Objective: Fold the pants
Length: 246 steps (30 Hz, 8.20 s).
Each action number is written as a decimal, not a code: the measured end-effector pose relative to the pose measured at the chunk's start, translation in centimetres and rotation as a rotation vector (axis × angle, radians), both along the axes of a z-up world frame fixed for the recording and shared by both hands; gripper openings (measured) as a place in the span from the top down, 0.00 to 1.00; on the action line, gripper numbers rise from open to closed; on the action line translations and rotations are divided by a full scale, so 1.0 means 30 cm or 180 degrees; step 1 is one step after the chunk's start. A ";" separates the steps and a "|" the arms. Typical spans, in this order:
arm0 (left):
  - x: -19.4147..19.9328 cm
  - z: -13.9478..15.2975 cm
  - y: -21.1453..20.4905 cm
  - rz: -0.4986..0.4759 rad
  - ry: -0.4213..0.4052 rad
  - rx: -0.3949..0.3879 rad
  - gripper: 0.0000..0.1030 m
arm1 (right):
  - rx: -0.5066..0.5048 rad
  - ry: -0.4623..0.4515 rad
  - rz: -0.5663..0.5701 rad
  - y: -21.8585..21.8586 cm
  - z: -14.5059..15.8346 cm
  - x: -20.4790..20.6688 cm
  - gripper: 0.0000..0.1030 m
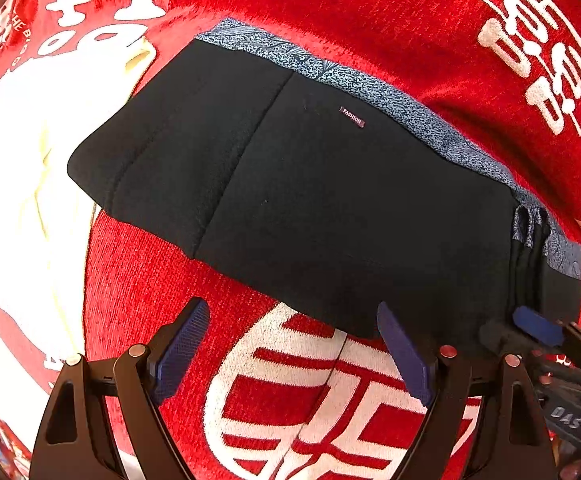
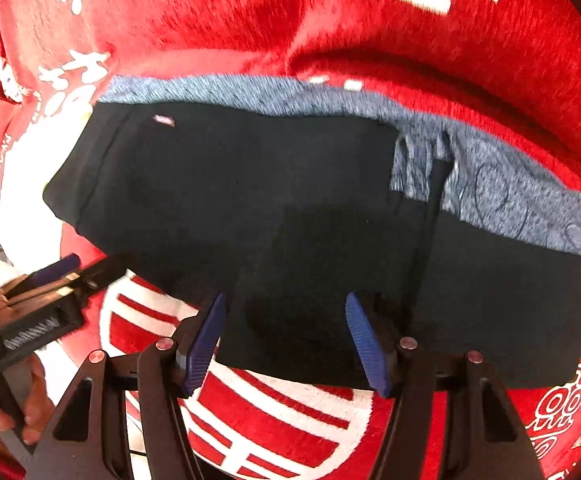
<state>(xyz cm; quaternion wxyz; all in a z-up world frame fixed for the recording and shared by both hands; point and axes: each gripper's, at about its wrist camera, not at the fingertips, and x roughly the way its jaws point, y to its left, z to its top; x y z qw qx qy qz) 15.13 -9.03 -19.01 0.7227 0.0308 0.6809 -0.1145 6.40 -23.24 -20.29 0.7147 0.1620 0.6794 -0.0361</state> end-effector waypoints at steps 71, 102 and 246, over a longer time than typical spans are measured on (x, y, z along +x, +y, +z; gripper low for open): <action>-0.005 0.088 0.007 -0.0628 -0.1522 0.0348 0.69 | 0.0637 -0.0203 0.0324 0.006 0.207 0.336 0.22; -0.224 0.311 -0.207 -0.1432 -0.2081 0.0190 0.69 | 0.1265 0.0093 0.0753 0.092 0.318 0.568 0.83; -0.050 -0.107 -0.573 -0.1023 0.0658 -0.0988 0.01 | 0.2266 -0.0592 -0.1142 -1.050 -0.135 -0.362 0.17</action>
